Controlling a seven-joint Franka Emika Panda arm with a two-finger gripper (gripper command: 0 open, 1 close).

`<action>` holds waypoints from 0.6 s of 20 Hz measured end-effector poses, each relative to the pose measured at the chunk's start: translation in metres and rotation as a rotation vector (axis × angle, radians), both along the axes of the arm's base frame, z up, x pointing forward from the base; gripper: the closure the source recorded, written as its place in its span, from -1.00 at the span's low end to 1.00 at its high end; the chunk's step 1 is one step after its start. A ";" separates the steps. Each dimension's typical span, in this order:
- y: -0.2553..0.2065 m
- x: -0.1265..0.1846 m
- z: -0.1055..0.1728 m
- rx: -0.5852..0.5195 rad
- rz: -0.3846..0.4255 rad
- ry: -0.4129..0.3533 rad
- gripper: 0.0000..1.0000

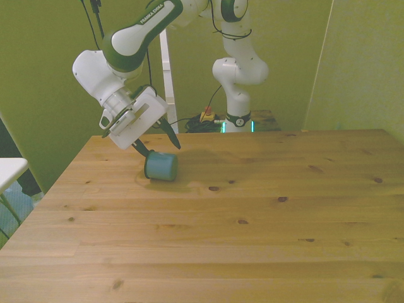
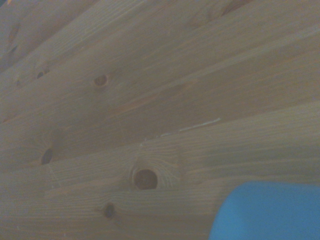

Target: Flip the mug upright

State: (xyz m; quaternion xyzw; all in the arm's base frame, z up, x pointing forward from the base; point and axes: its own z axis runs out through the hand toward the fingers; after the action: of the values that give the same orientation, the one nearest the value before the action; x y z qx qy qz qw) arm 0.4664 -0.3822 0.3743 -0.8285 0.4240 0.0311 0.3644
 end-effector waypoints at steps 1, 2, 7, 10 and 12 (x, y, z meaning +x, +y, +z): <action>-0.003 0.006 -0.002 -0.010 0.015 -0.008 -1.00; -0.003 0.006 -0.003 -0.010 0.016 -0.009 -1.00; 0.004 0.014 -0.015 0.023 0.032 -0.026 -1.00; 0.005 0.016 -0.027 0.069 0.045 -0.026 -1.00; 0.003 0.014 -0.031 0.099 0.048 -0.026 -1.00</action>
State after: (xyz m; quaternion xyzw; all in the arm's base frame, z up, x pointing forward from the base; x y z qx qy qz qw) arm 0.4809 -0.3790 0.3435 -0.8196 0.3972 0.0498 0.4098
